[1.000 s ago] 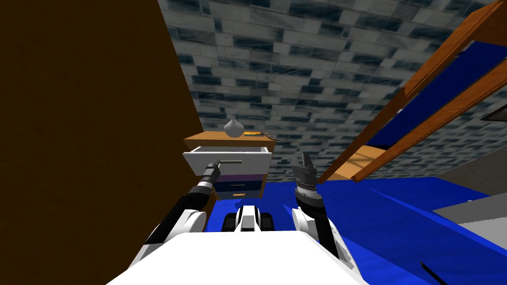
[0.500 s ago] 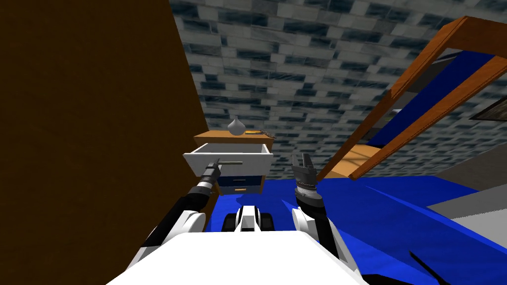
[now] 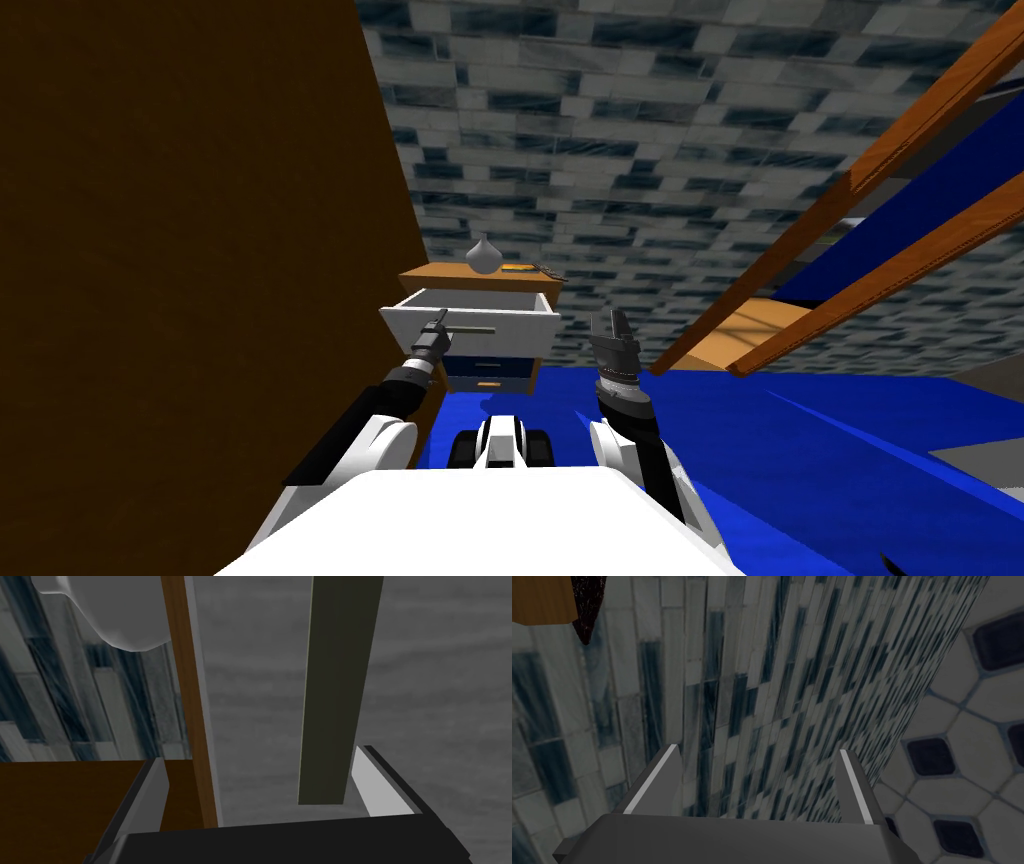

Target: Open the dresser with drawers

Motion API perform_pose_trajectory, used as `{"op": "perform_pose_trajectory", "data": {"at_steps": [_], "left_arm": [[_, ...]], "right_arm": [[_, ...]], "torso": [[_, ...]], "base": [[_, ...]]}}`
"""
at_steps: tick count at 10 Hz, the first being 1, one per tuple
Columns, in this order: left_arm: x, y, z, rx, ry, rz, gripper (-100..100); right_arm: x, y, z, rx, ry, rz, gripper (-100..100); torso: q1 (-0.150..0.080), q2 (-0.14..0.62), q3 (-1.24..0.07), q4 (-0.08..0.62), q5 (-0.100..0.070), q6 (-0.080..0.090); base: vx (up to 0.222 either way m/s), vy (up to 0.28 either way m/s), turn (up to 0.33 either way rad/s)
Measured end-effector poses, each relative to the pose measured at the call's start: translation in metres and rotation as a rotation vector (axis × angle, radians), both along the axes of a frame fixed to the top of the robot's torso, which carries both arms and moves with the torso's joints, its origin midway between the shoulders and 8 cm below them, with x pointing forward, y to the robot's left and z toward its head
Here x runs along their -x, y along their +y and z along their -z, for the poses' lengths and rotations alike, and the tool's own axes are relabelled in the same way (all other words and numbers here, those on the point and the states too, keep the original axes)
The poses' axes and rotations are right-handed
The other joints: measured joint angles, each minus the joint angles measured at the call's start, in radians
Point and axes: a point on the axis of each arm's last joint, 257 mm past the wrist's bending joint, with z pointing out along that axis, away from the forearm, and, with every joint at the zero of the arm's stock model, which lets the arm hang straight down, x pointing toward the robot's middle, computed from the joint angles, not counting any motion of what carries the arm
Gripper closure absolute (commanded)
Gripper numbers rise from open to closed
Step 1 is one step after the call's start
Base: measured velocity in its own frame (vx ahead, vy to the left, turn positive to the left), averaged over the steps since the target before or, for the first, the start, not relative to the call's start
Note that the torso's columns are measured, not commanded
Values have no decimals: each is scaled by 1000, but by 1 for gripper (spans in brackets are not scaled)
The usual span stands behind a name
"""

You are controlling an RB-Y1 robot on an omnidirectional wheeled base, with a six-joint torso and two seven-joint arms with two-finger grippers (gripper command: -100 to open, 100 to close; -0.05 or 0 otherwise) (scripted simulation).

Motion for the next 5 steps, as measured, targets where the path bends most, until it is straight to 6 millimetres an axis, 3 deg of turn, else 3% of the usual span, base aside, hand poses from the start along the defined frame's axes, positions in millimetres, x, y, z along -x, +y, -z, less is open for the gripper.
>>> {"op": "perform_pose_trajectory", "data": {"at_steps": [4,5], "left_arm": [[-3,-16,-15,-3,19,42,-100],[-4,-16,-13,-4,24,44,0]], "right_arm": [[0,0,0,0,0,0,0],[0,0,0,0,0,0,0]], "torso": [[-1,4,1,5,-2,-1],[-1,3,1,3,-1,-1]], "base": [[6,-1,77],[0,0,0]]}}
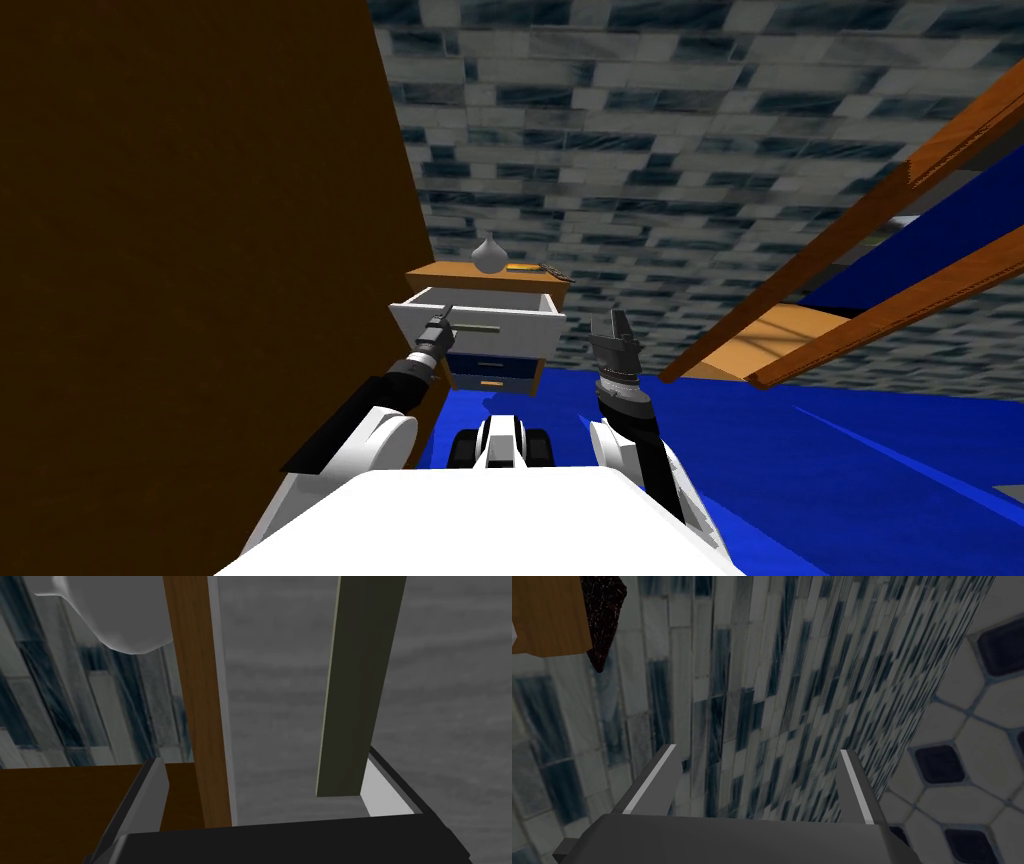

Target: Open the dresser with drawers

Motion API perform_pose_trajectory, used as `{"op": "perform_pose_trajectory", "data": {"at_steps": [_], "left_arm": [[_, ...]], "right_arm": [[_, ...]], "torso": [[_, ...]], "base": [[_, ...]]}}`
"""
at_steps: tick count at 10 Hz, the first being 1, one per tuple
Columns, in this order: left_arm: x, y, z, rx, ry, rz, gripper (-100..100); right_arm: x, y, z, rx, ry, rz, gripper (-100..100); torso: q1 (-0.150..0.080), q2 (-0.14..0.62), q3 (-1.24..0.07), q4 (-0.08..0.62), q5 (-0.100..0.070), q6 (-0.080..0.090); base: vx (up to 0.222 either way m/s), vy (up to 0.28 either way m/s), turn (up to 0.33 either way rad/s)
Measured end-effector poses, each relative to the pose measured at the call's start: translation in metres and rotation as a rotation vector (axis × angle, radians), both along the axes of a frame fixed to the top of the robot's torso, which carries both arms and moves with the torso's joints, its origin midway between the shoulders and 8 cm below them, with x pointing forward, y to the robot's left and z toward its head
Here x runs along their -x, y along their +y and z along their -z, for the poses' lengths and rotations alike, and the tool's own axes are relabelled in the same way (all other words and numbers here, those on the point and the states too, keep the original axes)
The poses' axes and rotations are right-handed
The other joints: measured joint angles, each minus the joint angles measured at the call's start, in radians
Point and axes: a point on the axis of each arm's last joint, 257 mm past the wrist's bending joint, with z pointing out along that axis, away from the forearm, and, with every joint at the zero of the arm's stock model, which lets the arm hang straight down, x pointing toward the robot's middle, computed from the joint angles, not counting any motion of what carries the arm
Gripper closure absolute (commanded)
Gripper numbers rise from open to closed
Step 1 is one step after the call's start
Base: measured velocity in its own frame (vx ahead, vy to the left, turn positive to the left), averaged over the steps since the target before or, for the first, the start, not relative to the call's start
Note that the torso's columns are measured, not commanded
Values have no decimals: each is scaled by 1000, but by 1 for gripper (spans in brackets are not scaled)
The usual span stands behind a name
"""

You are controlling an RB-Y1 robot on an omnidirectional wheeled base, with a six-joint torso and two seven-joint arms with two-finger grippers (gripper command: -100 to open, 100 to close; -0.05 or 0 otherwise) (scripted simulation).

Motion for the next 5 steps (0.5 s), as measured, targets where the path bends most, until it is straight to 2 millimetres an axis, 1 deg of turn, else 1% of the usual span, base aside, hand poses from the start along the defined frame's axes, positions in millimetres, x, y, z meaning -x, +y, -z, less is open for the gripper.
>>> {"op": "perform_pose_trajectory", "data": {"at_steps": [5], "left_arm": [[0,0,4,-1,11,-1,0]], "right_arm": [[0,0,0,0,0,0,0]], "torso": [[0,-5,-3,-3,1,1]], "base": [[0,0,0]]}}
